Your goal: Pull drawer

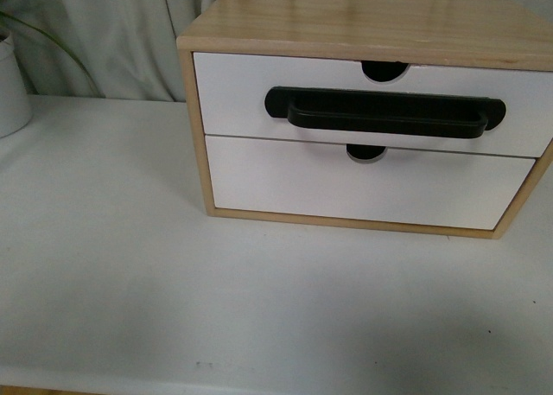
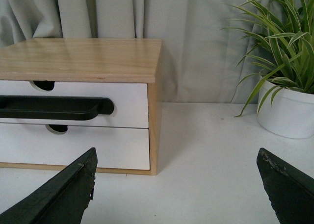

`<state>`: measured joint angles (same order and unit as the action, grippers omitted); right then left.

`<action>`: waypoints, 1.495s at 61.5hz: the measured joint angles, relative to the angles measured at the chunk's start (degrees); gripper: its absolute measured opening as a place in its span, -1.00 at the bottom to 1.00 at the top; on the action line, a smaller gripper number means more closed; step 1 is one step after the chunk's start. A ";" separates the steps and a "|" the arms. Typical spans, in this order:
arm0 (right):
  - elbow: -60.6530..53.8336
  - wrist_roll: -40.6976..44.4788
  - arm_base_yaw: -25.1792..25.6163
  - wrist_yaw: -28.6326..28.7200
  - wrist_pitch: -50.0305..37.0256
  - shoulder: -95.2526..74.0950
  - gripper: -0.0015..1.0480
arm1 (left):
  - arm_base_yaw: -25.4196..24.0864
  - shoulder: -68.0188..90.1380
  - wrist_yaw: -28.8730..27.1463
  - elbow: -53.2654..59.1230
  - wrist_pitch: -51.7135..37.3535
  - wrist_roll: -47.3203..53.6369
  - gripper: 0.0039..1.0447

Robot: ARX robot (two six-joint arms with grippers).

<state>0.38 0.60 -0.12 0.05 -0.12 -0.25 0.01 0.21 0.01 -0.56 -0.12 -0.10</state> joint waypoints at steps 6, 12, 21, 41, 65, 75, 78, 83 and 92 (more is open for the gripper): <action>0.00 -0.02 0.00 0.00 0.00 0.00 0.82 | 0.00 0.00 0.00 0.00 0.00 0.00 0.88; 0.00 0.00 0.00 0.00 0.00 0.00 0.83 | 0.00 0.00 0.00 0.00 0.00 0.00 0.88; 0.00 -0.02 0.00 0.00 0.00 0.00 0.82 | 0.00 0.00 -0.02 0.00 0.00 0.00 0.88; 0.00 -0.02 0.00 0.00 0.00 0.00 0.82 | 0.00 0.00 0.00 0.00 0.00 0.00 0.88; 0.00 0.00 0.00 0.00 0.00 0.00 0.82 | 0.00 0.00 0.00 0.00 0.00 0.00 0.88; 0.00 -0.02 0.00 0.00 0.00 0.00 0.82 | 0.00 0.00 0.00 0.00 0.00 0.00 0.88; 0.00 0.00 0.00 0.00 0.00 0.00 0.82 | 0.00 0.00 0.00 0.00 0.00 0.00 0.88; 0.00 -0.02 0.00 0.02 0.00 0.00 0.82 | 0.00 0.00 0.00 0.00 0.00 0.00 0.88; 0.00 0.02 -0.02 -0.15 0.07 -0.04 0.83 | 0.00 0.24 0.02 -0.11 0.52 0.35 0.88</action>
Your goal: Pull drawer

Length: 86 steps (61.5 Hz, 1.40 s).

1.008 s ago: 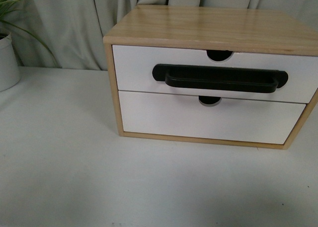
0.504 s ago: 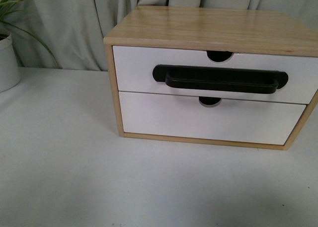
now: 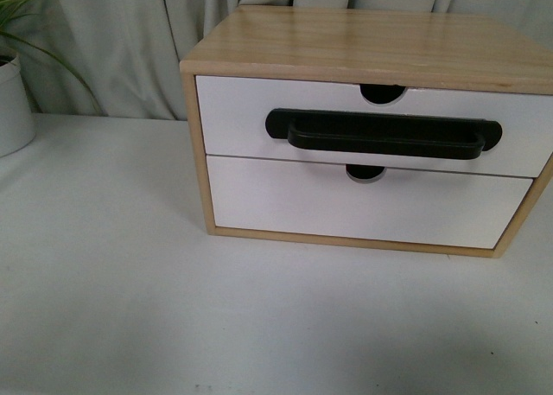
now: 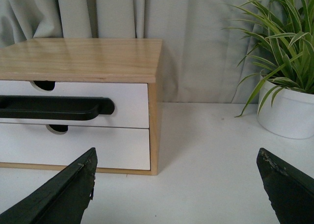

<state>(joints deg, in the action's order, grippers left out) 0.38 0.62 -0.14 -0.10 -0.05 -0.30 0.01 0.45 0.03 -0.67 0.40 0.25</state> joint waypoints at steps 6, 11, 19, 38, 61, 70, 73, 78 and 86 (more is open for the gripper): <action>3.08 0.39 0.11 -3.19 8.50 -4.87 0.82 | 1.33 4.42 -0.09 -0.76 3.15 2.29 0.88; 4.63 1.33 3.41 1.64 9.73 -9.42 0.82 | 3.04 8.07 2.08 -1.62 1.68 3.78 0.88; 10.38 6.01 8.09 11.96 10.47 -16.94 0.82 | 5.35 18.05 8.50 -5.79 -4.72 7.78 0.88; 25.64 29.29 5.16 26.84 18.27 -35.01 0.82 | 9.18 45.51 28.28 -23.52 -1.11 34.36 0.88; 39.23 51.06 4.96 30.29 29.59 -52.41 0.83 | 10.64 67.69 37.88 -52.57 31.98 68.19 0.88; 44.76 58.77 2.89 29.35 31.58 -60.28 0.82 | 15.65 74.53 34.01 -63.01 42.27 78.23 0.88; 46.23 60.61 2.21 28.92 31.95 -62.40 0.83 | 17.64 76.89 31.63 -65.40 42.99 80.00 0.88; 47.91 62.16 1.49 28.65 32.28 -64.57 0.83 | 19.74 80.21 29.53 -68.41 43.67 81.20 0.88; 50.58 63.84 0.52 27.87 32.35 -68.11 0.82 | 21.94 84.30 25.79 -71.63 43.17 82.07 0.88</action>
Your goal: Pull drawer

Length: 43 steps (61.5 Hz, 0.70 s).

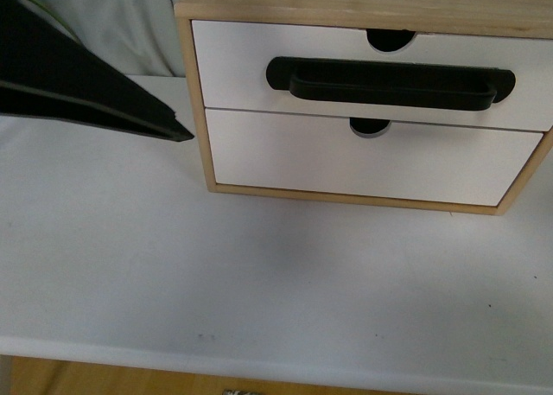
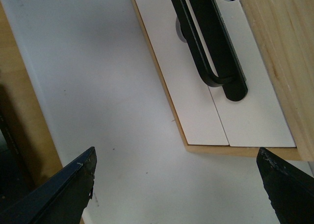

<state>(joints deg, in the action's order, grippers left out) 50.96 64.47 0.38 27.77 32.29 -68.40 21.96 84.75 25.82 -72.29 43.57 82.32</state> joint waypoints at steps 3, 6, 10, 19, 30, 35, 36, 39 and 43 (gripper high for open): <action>1.11 0.28 -0.31 -0.26 0.02 -1.44 0.82 | 0.83 1.55 -0.59 -1.01 -0.37 -0.02 0.88; 2.08 0.37 -0.66 -0.28 0.02 -2.80 0.82 | 1.62 2.97 -1.38 -1.68 -0.79 -0.09 0.88; 2.97 0.83 -1.18 -0.74 -0.02 -4.33 0.83 | 2.58 4.46 -2.38 -2.10 -1.70 -0.28 0.88; 3.69 2.08 -2.58 -1.57 -0.28 -7.28 0.82 | 4.31 7.52 -5.14 -2.80 -3.67 -0.55 0.88; 4.24 3.26 -4.68 -2.64 -0.76 -10.71 0.82 | 5.66 10.38 -6.40 -4.57 -3.34 -1.18 0.88; 4.90 3.23 -5.70 -2.89 -1.66 -11.82 0.82 | 6.14 11.52 -6.86 -5.70 -3.21 -1.57 0.88; 5.11 3.23 -6.01 -2.91 -1.92 -12.11 0.83 | 6.32 11.87 -7.10 -6.01 -3.26 -1.64 0.88; 5.51 3.23 -6.60 -2.91 -2.47 -12.76 0.83 | 6.56 12.48 -7.43 -6.67 -3.37 -1.84 0.88; 5.81 3.21 -7.48 -2.84 -3.50 -13.60 0.82 | 6.86 13.33 -7.76 -7.52 -3.45 -2.19 0.88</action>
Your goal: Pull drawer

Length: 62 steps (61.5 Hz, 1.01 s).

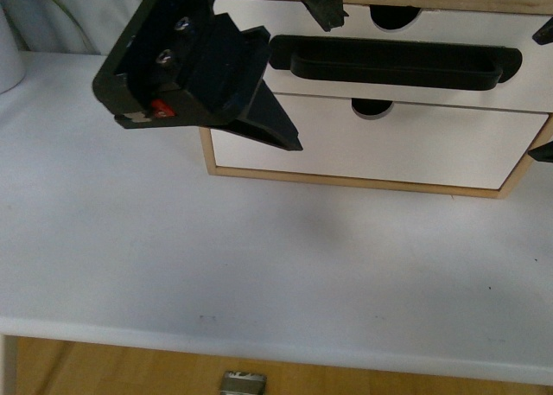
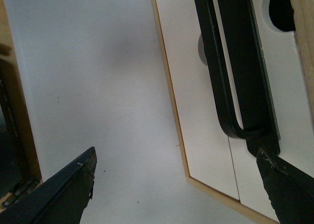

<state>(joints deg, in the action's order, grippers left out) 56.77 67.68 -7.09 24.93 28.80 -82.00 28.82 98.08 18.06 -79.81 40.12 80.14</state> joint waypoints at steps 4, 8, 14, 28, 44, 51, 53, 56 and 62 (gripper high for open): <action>0.37 0.02 -0.81 0.00 -0.85 -0.87 0.82 | 0.28 0.85 -0.61 -0.61 -0.09 -0.26 0.88; 0.76 0.04 -1.53 -0.09 -1.53 -1.68 0.83 | 0.52 1.60 -1.14 -1.01 -0.22 -0.35 0.88; 1.33 0.07 -2.49 -0.44 -2.67 -2.91 0.82 | 0.85 2.54 -1.44 -1.29 -0.68 -0.52 0.88; 2.47 -0.07 -3.91 -0.61 -4.48 -5.38 0.82 | 1.49 4.22 -1.64 -2.05 -2.27 -1.29 0.88; 2.75 -0.39 -4.02 -1.29 -4.81 -6.54 0.82 | 1.81 5.42 -1.90 -2.49 -2.67 -2.14 0.88; 2.75 -0.48 -4.02 -1.40 -4.87 -6.64 0.82 | 2.10 5.64 -2.05 -2.62 -2.93 -2.25 0.88; 2.75 -0.46 -3.96 -1.46 -4.96 -6.64 0.82 | 2.19 5.68 -2.08 -2.67 -3.02 -2.29 0.88; 2.75 -0.46 -3.80 -1.49 -5.14 -6.64 0.82 | 2.38 5.81 -2.12 -2.82 -3.32 -2.45 0.88; 2.75 -0.55 -3.37 -1.49 -5.35 -6.69 0.83 | 2.78 6.27 -2.71 -3.04 -4.28 -2.84 0.88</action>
<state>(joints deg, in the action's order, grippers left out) 59.53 67.13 -10.46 23.44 23.44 -88.68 31.59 104.36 15.35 -82.85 35.83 77.30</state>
